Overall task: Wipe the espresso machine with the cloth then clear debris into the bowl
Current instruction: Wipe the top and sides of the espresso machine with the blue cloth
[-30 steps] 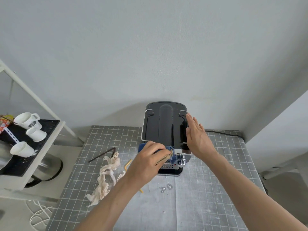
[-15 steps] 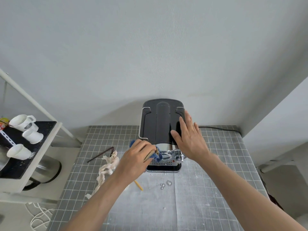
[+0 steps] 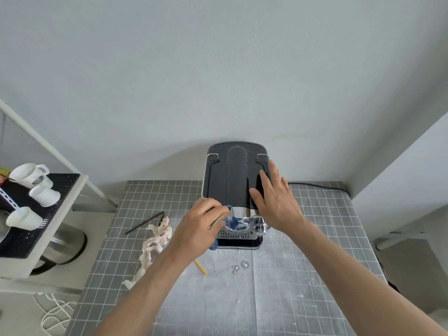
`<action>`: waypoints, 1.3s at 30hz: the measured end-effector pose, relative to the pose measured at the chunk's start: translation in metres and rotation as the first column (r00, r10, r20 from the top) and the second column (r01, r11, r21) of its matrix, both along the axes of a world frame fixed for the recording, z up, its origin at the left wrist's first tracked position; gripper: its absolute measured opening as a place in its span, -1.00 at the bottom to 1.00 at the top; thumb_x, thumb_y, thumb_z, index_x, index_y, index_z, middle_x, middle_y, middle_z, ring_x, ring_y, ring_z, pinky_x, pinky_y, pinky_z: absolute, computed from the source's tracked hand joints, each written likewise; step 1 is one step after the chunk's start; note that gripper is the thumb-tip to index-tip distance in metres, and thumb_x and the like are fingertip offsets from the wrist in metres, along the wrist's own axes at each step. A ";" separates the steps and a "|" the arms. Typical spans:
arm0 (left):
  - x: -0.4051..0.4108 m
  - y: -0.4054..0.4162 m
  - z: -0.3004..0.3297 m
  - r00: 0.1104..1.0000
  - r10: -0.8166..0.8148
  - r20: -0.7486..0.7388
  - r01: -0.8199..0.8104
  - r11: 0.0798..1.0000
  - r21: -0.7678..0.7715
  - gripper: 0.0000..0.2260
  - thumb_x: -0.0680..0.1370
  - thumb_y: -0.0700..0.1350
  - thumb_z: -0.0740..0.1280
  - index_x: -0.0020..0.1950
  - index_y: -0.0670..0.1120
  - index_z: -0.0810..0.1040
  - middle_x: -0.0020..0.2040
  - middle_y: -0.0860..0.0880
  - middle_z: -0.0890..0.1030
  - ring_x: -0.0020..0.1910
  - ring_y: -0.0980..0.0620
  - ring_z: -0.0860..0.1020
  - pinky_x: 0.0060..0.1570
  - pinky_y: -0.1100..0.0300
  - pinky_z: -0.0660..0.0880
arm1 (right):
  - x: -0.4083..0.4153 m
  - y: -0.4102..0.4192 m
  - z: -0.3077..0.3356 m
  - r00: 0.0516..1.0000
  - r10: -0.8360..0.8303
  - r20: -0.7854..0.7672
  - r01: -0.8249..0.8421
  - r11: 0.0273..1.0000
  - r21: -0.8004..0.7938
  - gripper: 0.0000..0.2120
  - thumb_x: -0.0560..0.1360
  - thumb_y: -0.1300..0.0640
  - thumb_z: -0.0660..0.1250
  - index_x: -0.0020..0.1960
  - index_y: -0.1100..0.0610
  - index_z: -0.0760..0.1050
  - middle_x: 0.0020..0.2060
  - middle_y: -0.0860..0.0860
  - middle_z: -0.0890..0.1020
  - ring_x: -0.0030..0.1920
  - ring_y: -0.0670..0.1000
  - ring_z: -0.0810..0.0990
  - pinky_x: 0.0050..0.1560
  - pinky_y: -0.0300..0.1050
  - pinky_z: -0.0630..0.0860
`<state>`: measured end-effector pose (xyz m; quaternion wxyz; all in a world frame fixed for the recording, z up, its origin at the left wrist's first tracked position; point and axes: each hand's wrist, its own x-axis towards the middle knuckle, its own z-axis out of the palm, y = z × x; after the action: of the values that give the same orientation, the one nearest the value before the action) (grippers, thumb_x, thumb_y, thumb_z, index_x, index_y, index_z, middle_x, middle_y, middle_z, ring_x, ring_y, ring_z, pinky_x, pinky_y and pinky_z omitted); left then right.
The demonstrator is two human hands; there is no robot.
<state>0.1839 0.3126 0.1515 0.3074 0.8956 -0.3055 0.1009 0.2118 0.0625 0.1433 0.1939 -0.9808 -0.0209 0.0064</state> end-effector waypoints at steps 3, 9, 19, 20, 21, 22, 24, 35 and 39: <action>0.004 0.015 -0.001 0.995 0.082 -0.049 -0.083 0.996 -0.014 -0.70 0.46 -0.32 0.55 0.14 -0.09 0.70 0.07 0.06 0.59 0.07 0.03 0.56 0.04 0.10 0.54 | -0.001 0.000 0.000 1.000 -0.006 0.001 0.006 1.000 0.011 -0.32 0.73 -0.22 -0.04 0.68 0.19 0.01 0.68 0.05 -0.28 0.69 0.06 -0.21 0.68 0.16 -0.09; 0.010 0.006 0.008 0.980 0.095 -0.175 -0.106 0.993 -0.054 -0.76 0.45 -0.16 0.60 0.10 -0.05 0.74 0.03 0.18 0.58 0.03 0.17 0.54 0.06 0.37 0.42 | 0.000 -0.001 -0.001 1.000 -0.005 0.000 0.005 1.000 0.022 -0.32 0.72 -0.23 -0.04 0.69 0.17 0.02 0.69 0.04 -0.27 0.69 0.07 -0.20 0.68 0.15 -0.10; 0.010 -0.014 0.012 0.990 0.056 -0.133 -0.064 0.996 -0.058 -0.69 0.43 0.15 0.57 -0.06 -0.07 0.70 -0.10 0.14 0.59 -0.08 0.12 0.53 -0.06 0.23 0.49 | 0.001 -0.002 -0.003 1.000 0.000 0.010 -0.001 0.999 0.041 -0.32 0.72 -0.21 -0.01 0.68 0.19 0.05 0.69 0.05 -0.25 0.69 0.07 -0.19 0.68 0.15 -0.09; 0.011 -0.014 0.012 0.991 0.053 -0.126 -0.061 0.996 -0.059 -0.71 0.44 0.12 0.57 -0.04 -0.08 0.71 -0.08 0.13 0.60 -0.07 0.11 0.54 -0.06 0.20 0.50 | 0.001 -0.002 -0.003 1.000 0.003 0.011 -0.003 0.999 0.042 -0.33 0.72 -0.21 -0.01 0.68 0.19 0.05 0.69 0.06 -0.24 0.69 0.07 -0.19 0.68 0.16 -0.09; 0.012 -0.011 0.011 0.992 0.050 -0.114 -0.057 0.997 -0.053 -0.74 0.45 0.06 0.57 -0.03 -0.10 0.72 -0.06 0.11 0.61 -0.06 0.09 0.55 -0.06 0.16 0.52 | 0.001 -0.002 -0.003 1.000 0.006 0.010 -0.006 0.999 0.042 -0.33 0.72 -0.21 -0.01 0.68 0.19 0.05 0.69 0.06 -0.24 0.69 0.07 -0.19 0.68 0.16 -0.09; 0.013 -0.007 0.010 0.994 0.050 -0.097 -0.054 0.998 -0.036 -0.77 0.46 0.00 0.58 -0.02 -0.11 0.71 -0.06 0.09 0.61 -0.06 0.07 0.55 -0.06 0.12 0.53 | 0.001 -0.002 -0.003 1.000 0.007 0.009 -0.007 0.999 0.042 -0.32 0.72 -0.22 -0.02 0.67 0.19 0.05 0.69 0.06 -0.24 0.69 0.08 -0.18 0.68 0.16 -0.09; 0.014 0.002 0.009 0.997 0.060 -0.054 -0.059 0.998 0.014 -0.83 0.48 -0.07 0.58 -0.03 -0.13 0.71 -0.05 0.07 0.60 -0.07 0.06 0.55 -0.09 0.09 0.55 | 0.001 -0.002 -0.004 1.000 0.006 0.007 -0.006 0.999 0.048 -0.32 0.72 -0.23 -0.03 0.68 0.19 0.05 0.69 0.06 -0.25 0.69 0.08 -0.19 0.68 0.16 -0.09; 0.006 0.021 0.014 0.912 0.317 -0.260 -0.320 0.947 0.031 -0.82 0.50 -0.14 0.54 0.02 0.11 0.67 -0.04 0.15 0.59 -0.13 0.11 0.57 -0.13 0.20 0.47 | -0.001 -0.004 -0.003 1.000 0.009 -0.001 -0.009 0.998 0.063 -0.31 0.72 -0.24 -0.03 0.69 0.17 0.02 0.68 0.02 -0.28 0.69 0.04 -0.22 0.68 0.14 -0.11; 0.008 0.019 0.018 0.887 0.355 -0.297 -0.364 0.931 0.027 -0.81 0.55 -0.19 0.47 0.11 0.04 0.73 -0.02 0.12 0.59 -0.13 0.22 0.57 -0.16 0.50 0.36 | 0.000 -0.005 0.000 1.000 0.021 -0.020 -0.020 0.996 0.082 -0.30 0.72 -0.25 -0.06 0.70 0.15 -0.02 0.69 0.03 -0.27 0.69 0.04 -0.22 0.68 0.16 -0.13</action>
<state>0.1917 0.3317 0.1697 0.3390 0.9367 -0.0835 0.0250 0.2115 0.0575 0.1433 0.2340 -0.9716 -0.0292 0.0178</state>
